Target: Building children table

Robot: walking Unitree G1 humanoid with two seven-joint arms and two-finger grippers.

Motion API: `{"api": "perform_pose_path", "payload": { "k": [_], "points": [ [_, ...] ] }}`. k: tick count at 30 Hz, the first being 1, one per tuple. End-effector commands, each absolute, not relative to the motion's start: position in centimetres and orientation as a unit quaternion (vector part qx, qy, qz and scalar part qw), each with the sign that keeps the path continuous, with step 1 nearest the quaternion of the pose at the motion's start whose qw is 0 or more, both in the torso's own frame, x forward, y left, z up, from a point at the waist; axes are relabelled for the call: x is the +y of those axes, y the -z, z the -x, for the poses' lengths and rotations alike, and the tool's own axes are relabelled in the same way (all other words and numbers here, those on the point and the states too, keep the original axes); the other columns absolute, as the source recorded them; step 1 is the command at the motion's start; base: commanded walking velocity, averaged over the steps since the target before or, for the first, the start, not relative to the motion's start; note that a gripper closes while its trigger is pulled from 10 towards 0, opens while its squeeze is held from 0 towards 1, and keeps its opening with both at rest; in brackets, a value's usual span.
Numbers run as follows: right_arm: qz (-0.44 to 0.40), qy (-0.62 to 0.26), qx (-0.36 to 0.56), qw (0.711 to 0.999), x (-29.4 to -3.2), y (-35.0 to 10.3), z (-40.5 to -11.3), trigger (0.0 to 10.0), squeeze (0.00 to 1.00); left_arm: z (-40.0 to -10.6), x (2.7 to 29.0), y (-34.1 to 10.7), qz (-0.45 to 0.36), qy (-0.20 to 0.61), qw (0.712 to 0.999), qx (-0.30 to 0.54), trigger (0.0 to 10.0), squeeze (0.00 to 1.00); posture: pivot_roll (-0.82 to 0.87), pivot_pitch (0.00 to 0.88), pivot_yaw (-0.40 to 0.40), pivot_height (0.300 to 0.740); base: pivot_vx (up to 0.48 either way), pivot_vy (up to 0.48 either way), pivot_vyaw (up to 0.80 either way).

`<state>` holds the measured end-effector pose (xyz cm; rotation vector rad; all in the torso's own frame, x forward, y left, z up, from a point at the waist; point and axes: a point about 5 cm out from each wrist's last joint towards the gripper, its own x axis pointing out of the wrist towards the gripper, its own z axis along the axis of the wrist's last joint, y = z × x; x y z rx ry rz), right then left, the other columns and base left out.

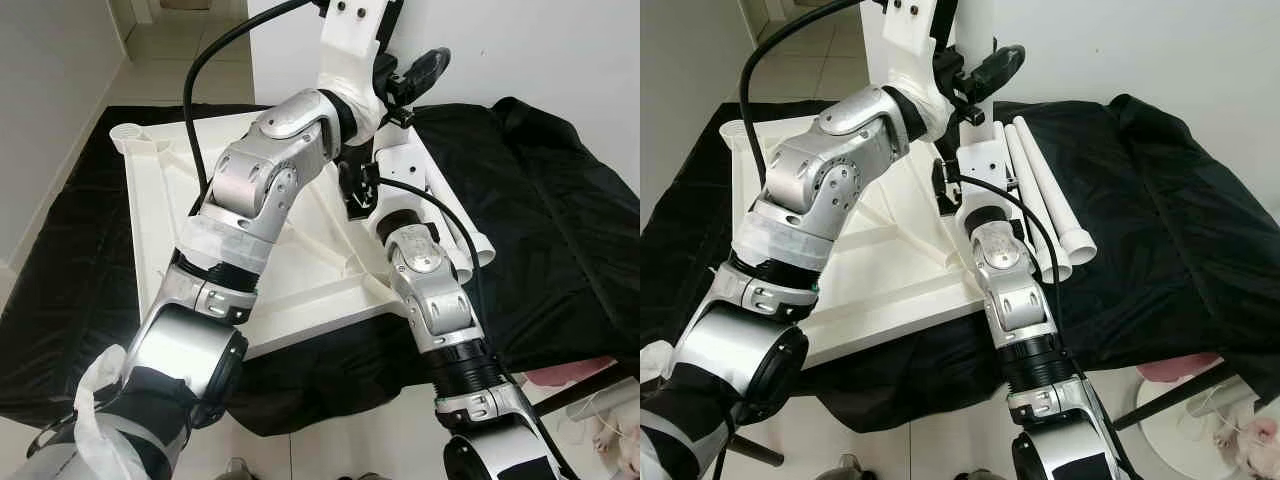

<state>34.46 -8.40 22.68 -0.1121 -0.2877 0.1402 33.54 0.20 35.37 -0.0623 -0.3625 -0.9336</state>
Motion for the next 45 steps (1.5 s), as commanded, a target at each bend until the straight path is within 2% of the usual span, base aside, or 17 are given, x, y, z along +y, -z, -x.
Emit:
{"api": "perform_pose_path", "payload": {
  "k": [1, 12, 13, 14, 15, 26, 27, 34, 37, 41, 43, 45],
  "points": [
    [0.053, -0.059, -0.137, 0.987, -8.7, -22.5, -34.7, 0.0, 0.0, -33.3, 0.0, -36.5, 0.036, 0.421, 0.887, -0.186, 10.0, 0.0, -0.03, 0.074, -0.016, 0.74, 0.0, 0.0, 0.0],
    [0.037, -0.043, -0.124, 0.991, -9.2, -22.2, -34.9, 0.0, 0.0, -32.7, -0.3, -36.8, 0.051, 0.447, 0.872, -0.194, 10.0, 0.0, -0.03, 0.074, -0.02, 0.74, 0.0, 0.0, 0.0],
    [0.03, -0.044, -0.121, 0.991, -9.2, -22.2, -34.9, 10.0, 0.0, -32.7, -0.3, -36.8, 0.057, 0.451, 0.87, -0.193, 10.0, 0.0, -0.03, 0.074, -0.021, 0.74, 0.0, 0.0, 0.0],
    [0.024, -0.046, -0.118, 0.992, -9.2, -22.1, -34.9, 10.0, 0.0, -32.5, -0.3, -36.8, 0.064, 0.457, 0.866, -0.193, 10.0, 0.0, -0.03, 0.074, -0.019, 0.74, 0.0, 0.0, 0.0],
    [0.02, -0.046, -0.116, 0.992, -9.2, -22.1, -34.9, 10.0, 0.0, -32.4, -0.2, -36.9, 0.08, 0.464, 0.861, -0.192, 10.0, 1.0, -0.03, 0.074, -0.02, 0.74, 0.0, 0.0, 0.0],
    [0.006, -0.026, -0.114, 0.993, -10.1, -22.2, -35.2, 10.0, 0.0, -31.5, -0.1, -37.4, 0.098, 0.49, 0.839, -0.214, 10.0, 1.0, -0.03, 0.071, -0.02, 0.74, 0.0, 0.0, 0.0],
    [0.005, -0.022, -0.115, 0.993, -10.3, -22.3, -35.2, 10.0, 0.0, -31.3, 0.0, -37.4, 0.102, 0.494, 0.836, -0.217, 10.0, 0.0, -0.04, 0.069, -0.02, 0.74, 0.0, 0.0, 0.0],
    [0.0, -0.001, -0.123, 0.992, -11.5, -22.6, -35.3, 10.0, 0.0, -31.0, 0.7, -37.5, 0.129, 0.49, 0.831, -0.228, 10.0, 0.0, -0.04, 0.066, -0.02, 0.74, 0.0, 0.0, 0.0],
    [-0.006, 0.014, -0.125, 0.992, -12.5, -22.5, -35.3, 10.0, 0.0, -31.4, 1.6, -36.8, 0.133, 0.471, 0.843, -0.222, 10.0, 0.0, -0.04, 0.063, -0.022, 0.74, 0.0, 0.0, 0.0],
    [-0.007, 0.016, -0.124, 0.992, -12.6, -22.5, -35.3, 10.0, 0.0, -31.6, 1.9, -36.5, 0.13, 0.459, 0.851, -0.221, 10.0, 0.0, -0.04, 0.063, -0.022, 0.74, 0.0, 0.0, 0.0],
    [-0.008, 0.018, -0.124, 0.992, -12.9, -22.3, -35.0, 10.0, 0.0, -32.0, 2.5, -34.9, 0.123, 0.441, 0.867, -0.2, 10.0, 0.0, -0.04, 0.064, -0.017, 0.74, 0.0, 0.0, 0.0],
    [-0.008, 0.019, -0.124, 0.992, -12.9, -22.2, -34.9, 10.0, 0.0, -32.1, 2.6, -34.5, 0.12, 0.436, 0.871, -0.194, 10.0, 0.0, -0.04, 0.064, -0.016, 0.74, 0.0, 0.0, 0.0]
  ]
}}
